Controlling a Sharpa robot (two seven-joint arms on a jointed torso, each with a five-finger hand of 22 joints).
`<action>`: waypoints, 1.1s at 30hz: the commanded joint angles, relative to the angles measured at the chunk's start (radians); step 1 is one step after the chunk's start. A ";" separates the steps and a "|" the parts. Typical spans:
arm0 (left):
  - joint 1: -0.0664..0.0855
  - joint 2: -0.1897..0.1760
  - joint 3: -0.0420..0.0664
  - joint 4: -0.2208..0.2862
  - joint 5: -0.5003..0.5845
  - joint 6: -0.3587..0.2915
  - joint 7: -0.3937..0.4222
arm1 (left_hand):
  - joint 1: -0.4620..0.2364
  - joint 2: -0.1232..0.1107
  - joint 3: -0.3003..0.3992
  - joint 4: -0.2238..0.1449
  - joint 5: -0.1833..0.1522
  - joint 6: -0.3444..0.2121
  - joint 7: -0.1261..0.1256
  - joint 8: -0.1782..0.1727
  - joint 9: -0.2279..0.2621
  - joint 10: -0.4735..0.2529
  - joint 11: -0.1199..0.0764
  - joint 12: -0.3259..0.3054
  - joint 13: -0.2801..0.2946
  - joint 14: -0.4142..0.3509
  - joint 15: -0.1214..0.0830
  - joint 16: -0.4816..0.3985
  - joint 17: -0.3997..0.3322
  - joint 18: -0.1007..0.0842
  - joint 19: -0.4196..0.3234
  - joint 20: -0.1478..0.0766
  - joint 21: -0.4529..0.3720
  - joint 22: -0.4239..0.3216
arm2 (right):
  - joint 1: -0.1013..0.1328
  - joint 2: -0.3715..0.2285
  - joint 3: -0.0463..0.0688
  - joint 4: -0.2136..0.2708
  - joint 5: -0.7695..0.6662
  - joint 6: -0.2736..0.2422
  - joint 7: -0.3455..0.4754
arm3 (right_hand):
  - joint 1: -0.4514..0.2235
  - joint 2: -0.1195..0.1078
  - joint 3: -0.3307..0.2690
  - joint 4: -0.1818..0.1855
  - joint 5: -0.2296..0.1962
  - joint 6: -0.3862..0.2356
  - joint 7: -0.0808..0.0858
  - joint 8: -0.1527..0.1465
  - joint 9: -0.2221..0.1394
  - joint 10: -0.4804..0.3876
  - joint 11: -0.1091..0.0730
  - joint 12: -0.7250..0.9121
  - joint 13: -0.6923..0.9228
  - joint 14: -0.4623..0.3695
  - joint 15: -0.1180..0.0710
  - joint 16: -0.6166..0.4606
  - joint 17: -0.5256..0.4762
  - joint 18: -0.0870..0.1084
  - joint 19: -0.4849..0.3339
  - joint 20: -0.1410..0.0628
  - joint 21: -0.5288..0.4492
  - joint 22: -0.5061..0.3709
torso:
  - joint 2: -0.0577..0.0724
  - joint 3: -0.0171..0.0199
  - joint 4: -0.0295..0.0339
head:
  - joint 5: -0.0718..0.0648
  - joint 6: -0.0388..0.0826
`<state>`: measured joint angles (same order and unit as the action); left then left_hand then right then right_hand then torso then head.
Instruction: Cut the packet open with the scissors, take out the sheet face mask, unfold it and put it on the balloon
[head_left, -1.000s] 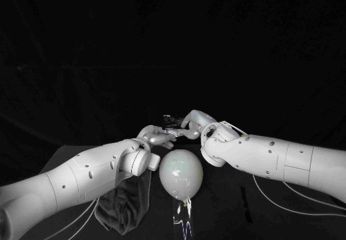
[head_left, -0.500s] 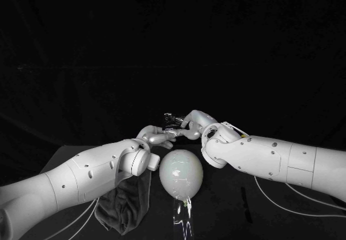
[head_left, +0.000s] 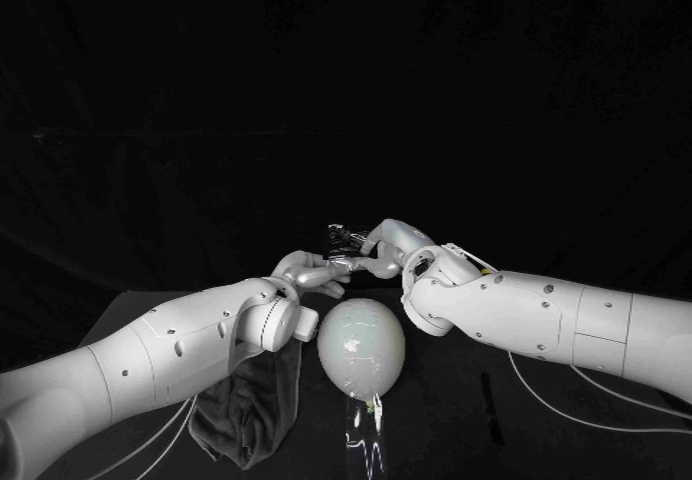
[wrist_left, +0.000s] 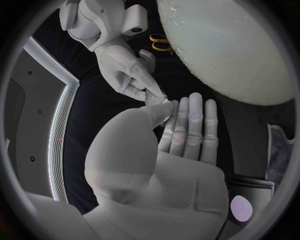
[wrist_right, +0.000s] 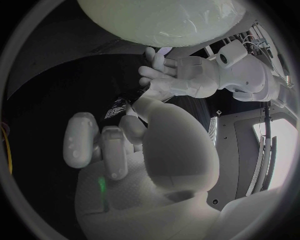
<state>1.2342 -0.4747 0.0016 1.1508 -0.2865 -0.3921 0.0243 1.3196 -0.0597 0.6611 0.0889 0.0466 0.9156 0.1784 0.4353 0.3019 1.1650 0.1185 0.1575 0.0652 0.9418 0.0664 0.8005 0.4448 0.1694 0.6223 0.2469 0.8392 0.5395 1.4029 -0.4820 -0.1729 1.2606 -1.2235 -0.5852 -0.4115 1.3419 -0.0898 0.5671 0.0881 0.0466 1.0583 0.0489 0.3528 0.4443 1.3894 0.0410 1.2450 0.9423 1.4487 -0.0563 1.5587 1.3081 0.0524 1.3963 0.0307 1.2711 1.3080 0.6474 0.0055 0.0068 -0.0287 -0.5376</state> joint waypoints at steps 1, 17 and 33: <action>0.002 -0.001 0.001 0.002 0.011 -0.003 0.013 | 0.003 -0.026 -0.018 -0.008 0.002 -0.026 0.008 -0.010 -0.001 -0.016 0.008 -0.008 0.000 -0.006 0.007 0.007 0.003 0.008 0.003 0.011 -0.013 -0.008 | 0.000 0.001 0.001 -0.001 -0.007 0.000 0.010 | 0.001 0.012 0.006 0.003 0.002 0.007 0.000 0.084 0.086 0.181 -0.066 0.326 0.629 0.116 -0.026 0.003 0.232 0.020 0.002 -0.001 0.003 0.041 | 0.000 0.0002 0.0002 | -0.001 0.001; 0.002 -0.009 0.001 0.003 0.043 -0.014 0.045 | 0.023 -0.024 -0.036 -0.029 0.001 -0.042 0.017 -0.014 -0.002 -0.036 0.017 -0.012 0.002 -0.028 0.016 0.010 0.004 0.012 0.008 0.021 -0.042 -0.032 | 0.000 -0.001 0.001 -0.005 -0.007 0.002 0.006 | 0.001 0.012 0.006 0.003 0.002 0.007 0.000 0.084 0.086 0.181 -0.066 0.326 0.629 0.116 -0.026 0.003 0.232 0.020 0.002 -0.001 0.003 0.041 | 0.000 0.0003 0.0001 | -0.003 0.000; 0.002 -0.005 0.001 0.001 0.051 -0.006 0.040 | 0.014 -0.016 -0.045 -0.018 0.001 -0.043 0.017 -0.011 -0.001 -0.035 0.017 -0.006 0.005 -0.034 0.018 0.015 0.005 0.012 0.013 0.024 -0.057 -0.045 | 0.001 -0.001 0.001 -0.002 -0.007 0.003 0.005 | -0.004 0.011 0.009 0.001 0.002 0.006 -0.001 0.085 0.087 0.181 -0.066 0.326 0.629 0.116 -0.026 0.004 0.235 0.020 0.003 -0.001 0.005 0.043 | 0.000 0.0006 0.0002 | -0.003 -0.002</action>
<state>1.2344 -0.4821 0.0017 1.1517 -0.2455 -0.3982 0.0493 1.3340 -0.0793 0.6199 0.0724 0.0497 0.8747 0.1984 0.4272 0.3009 1.1312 0.1409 0.1488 0.0690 0.9144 0.0861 0.8093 0.4479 0.1693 0.6346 0.2667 0.7885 0.4954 1.4027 -0.4844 -0.1728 1.2556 -1.2228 -0.5851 -0.4132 1.3381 -0.0853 0.5703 0.0915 0.0437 1.0585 0.0490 0.3640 0.4443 1.3894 0.0409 1.2504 0.9423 1.4488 -0.0562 1.5591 1.3081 0.0521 1.3962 0.0308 1.2710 1.3078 0.6475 0.0058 0.0067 -0.0311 -0.5398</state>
